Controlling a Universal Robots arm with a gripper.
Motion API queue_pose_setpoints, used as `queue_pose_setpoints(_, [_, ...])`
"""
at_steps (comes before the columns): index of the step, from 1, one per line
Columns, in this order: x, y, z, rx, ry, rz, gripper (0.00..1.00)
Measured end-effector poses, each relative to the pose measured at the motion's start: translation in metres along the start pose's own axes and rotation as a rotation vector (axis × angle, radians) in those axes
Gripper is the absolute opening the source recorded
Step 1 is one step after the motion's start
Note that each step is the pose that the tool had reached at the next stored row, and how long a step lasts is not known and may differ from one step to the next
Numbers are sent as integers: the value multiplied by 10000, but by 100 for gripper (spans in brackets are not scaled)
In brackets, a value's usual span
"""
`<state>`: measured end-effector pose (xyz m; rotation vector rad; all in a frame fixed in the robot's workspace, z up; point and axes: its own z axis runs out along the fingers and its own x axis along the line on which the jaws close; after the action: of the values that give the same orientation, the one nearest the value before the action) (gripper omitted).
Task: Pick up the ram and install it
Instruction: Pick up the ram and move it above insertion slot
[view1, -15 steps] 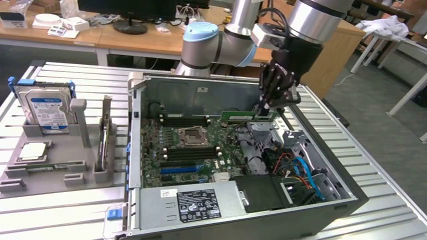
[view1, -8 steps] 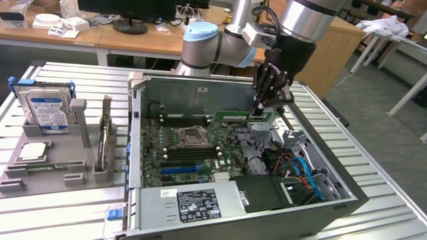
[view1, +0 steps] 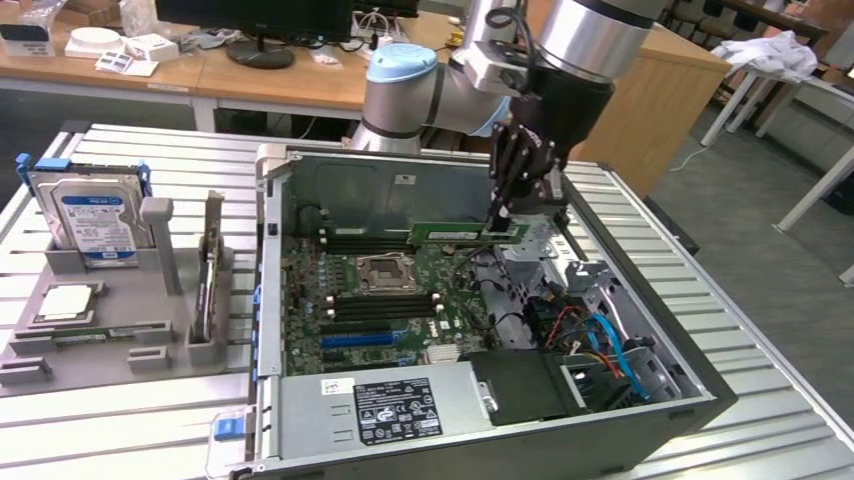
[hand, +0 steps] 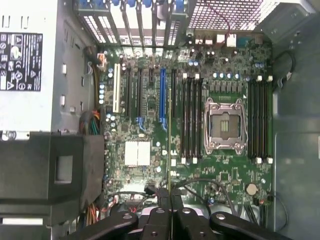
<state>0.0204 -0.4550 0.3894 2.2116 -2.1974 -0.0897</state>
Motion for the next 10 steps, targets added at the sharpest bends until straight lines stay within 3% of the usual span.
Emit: queue_pose_setpoints(10, [-1,195,17,-1,1,-1,12])
